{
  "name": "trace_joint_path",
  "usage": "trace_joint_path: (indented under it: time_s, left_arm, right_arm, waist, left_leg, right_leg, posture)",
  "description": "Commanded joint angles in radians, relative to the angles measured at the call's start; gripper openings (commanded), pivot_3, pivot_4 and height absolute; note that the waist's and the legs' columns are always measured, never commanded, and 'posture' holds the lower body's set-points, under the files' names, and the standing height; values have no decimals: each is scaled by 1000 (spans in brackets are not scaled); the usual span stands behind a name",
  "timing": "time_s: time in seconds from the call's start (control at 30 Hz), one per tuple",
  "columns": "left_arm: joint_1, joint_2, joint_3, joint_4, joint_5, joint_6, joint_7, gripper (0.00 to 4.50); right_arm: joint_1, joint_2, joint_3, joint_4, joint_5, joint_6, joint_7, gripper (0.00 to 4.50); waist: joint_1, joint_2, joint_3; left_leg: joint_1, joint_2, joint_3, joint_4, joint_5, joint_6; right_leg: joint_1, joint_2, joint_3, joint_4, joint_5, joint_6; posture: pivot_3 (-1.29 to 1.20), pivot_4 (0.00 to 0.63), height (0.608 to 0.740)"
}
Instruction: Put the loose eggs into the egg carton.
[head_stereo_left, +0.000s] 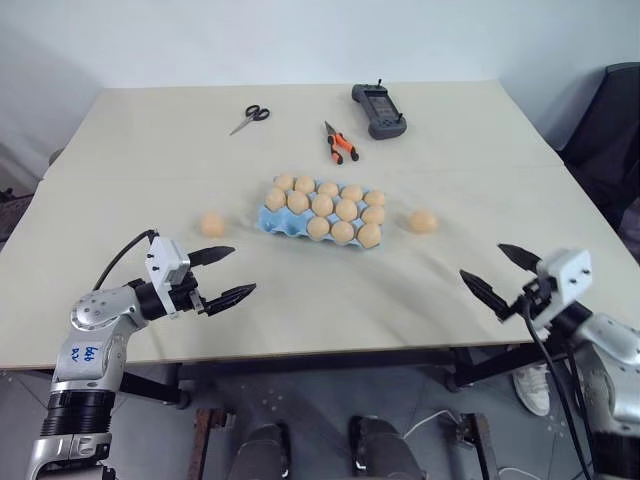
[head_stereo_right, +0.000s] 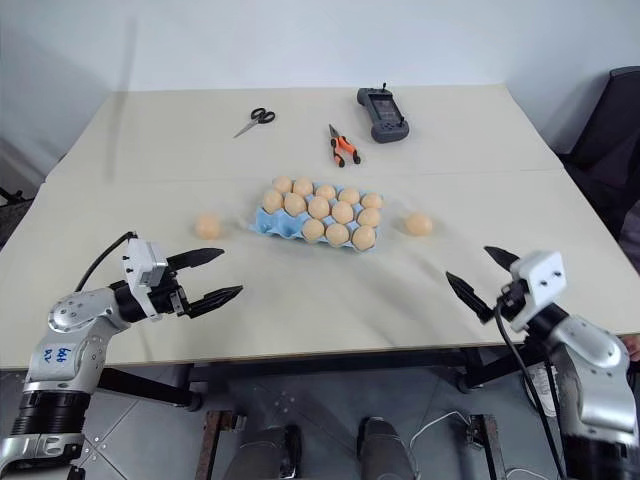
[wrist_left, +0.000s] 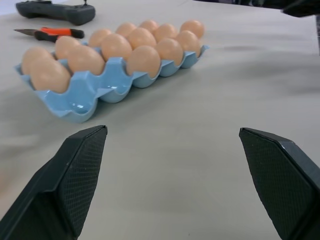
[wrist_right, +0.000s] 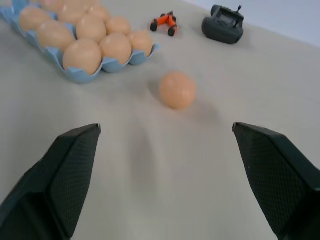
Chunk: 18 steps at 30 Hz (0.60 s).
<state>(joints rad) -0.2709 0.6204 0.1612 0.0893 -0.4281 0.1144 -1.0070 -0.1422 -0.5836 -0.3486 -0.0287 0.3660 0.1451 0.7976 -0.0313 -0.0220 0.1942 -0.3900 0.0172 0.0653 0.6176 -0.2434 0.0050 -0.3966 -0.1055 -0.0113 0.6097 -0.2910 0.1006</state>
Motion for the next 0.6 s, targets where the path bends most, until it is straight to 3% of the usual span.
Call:
trace_joint_path:
  time_s: [0.03,0.2,0.37,0.57,0.6]
  left_arm:
    - [-13,-4,-7,-27,-4,-10,-9,4500]
    - [-61,-49,-86,-54,-1,8,-30,4500]
    - [-71,-72,-108,-59,6,9,-14,4500]
    - [-57,-83,-105,-74,5,3,-1,4500]
    - [-53,-82,-100,-75,3,4,2,4500]
  right_arm:
    - [-50,-25,3,5,28,62,-22,4448]
    - [-417,-20,175,313,-65,192,-20,4448]
    - [-586,6,261,574,-152,124,-24,4448]
    - [-717,28,308,858,-231,42,-19,4448]
    - [-730,29,306,892,-235,18,-13,4276]
  waist:
    - [3,0,0]
    - [-1,2,1]
    - [5,1,0]
    - [3,1,0]
    - [3,1,0]
  left_leg:
    - [0,0,-1,-1,0,0]
    - [-4,-2,0,-4,0,1]
    - [-17,-1,0,-3,3,5]
    - [-18,-1,12,4,1,8]
    - [-18,-2,14,6,0,9]
  right_leg:
    - [0,0,1,-1,0,0]
    - [-3,-2,-1,-5,1,2]
    - [-16,-2,-8,-1,2,3]
    - [-17,-7,-31,1,3,6]
    - [-16,-7,-34,1,4,7]
  posture:
    - [0,150,740]
    - [0,150,740]
    - [0,150,740]
    - [0,150,740]
    - [0,150,740]
